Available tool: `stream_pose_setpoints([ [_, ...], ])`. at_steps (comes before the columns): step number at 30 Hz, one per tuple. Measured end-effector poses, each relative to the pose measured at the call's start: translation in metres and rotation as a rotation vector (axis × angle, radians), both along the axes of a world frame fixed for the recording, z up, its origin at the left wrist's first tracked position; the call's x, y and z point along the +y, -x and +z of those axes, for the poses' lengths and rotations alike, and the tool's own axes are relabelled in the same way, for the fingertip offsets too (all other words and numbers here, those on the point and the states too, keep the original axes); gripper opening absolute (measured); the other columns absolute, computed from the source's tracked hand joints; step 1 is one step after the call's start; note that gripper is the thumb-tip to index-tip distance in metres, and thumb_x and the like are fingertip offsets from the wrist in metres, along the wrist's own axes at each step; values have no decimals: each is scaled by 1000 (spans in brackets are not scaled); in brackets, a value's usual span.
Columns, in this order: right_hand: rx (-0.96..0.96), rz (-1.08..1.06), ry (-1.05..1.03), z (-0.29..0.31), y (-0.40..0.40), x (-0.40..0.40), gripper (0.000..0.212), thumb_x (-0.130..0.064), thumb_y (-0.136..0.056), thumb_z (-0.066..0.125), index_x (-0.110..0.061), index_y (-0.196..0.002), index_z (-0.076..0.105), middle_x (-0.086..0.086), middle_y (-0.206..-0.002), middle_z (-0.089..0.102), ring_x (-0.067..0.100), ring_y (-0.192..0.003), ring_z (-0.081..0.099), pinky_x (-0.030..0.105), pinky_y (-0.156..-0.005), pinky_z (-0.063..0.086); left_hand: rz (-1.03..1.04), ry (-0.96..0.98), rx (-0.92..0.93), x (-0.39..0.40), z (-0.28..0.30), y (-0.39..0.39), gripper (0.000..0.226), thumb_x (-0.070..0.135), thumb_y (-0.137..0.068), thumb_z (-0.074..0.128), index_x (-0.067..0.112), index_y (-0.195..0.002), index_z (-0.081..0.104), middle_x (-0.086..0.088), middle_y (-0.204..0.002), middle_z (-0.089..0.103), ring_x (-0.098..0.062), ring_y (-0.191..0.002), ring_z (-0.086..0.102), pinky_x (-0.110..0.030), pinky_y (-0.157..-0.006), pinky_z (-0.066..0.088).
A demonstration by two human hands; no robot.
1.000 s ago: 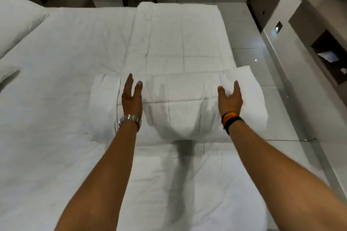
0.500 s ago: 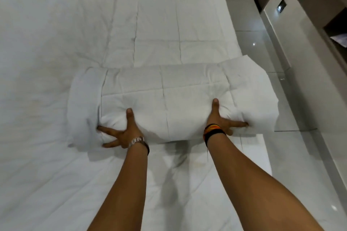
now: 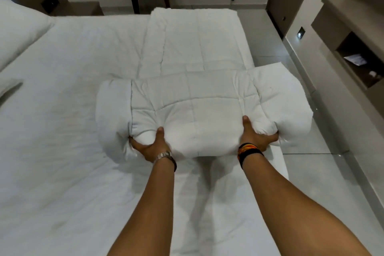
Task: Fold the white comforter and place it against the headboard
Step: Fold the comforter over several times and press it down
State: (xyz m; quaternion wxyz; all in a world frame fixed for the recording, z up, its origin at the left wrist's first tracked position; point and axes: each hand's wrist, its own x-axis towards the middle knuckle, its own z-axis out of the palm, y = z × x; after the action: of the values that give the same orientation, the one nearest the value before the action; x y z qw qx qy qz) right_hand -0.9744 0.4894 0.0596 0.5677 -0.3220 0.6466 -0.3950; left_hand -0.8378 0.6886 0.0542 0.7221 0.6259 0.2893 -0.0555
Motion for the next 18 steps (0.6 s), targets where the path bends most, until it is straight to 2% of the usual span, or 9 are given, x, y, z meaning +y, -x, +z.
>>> stream_pose_setpoints([
  [2,-14,4,9,15,34,26,126,-49,-60,99,-34,-159,24,8,-131,60,24,-107,58,31,-89,40,-12,-4,-26,24,21,34,114,28,-71,95,43,-161,27,17,-127,44,-10,-105,52,-18,-94,35],
  [5,-2,-18,5,16,100,84,127,-46,-59,101,-32,-159,24,14,-139,59,33,-121,60,32,-92,38,-33,-103,-27,76,32,100,114,32,-73,94,49,-160,23,11,-127,49,-17,-104,54,-25,-93,37],
  [7,8,-23,-40,8,157,133,128,-42,-60,101,-30,-160,23,15,-142,58,37,-124,60,36,-97,41,-51,-160,-12,121,28,153,113,32,-74,92,53,-158,20,-2,-139,56,-28,-114,61,-34,-96,44],
  [9,40,-31,-106,-3,215,183,129,-37,-61,102,-27,-161,21,16,-146,57,39,-129,58,43,-109,42,-72,-260,53,164,18,203,113,31,-76,91,56,-157,17,-16,-148,54,-40,-127,59,-47,-104,47],
  [11,102,-3,-180,-6,272,234,130,-38,-62,101,-28,-161,19,18,-146,57,43,-130,57,50,-115,39,-81,-300,81,209,12,257,112,23,-77,91,54,-157,19,-20,-153,49,-43,-132,55,-50,-109,44],
  [13,147,25,-230,-4,318,275,129,-40,-64,99,-31,-162,15,19,-142,60,44,-128,59,54,-114,42,-68,-318,98,249,10,305,112,18,-76,92,51,-158,23,-19,-154,47,-43,-133,54,-47,-110,42],
  [18,202,-3,-286,21,378,337,127,-39,-70,97,-33,-163,10,21,-142,58,46,-125,60,55,-107,44,-91,-391,215,307,22,370,115,31,-75,93,56,-157,16,-27,-161,36,-46,-140,47,-55,-115,39],
])
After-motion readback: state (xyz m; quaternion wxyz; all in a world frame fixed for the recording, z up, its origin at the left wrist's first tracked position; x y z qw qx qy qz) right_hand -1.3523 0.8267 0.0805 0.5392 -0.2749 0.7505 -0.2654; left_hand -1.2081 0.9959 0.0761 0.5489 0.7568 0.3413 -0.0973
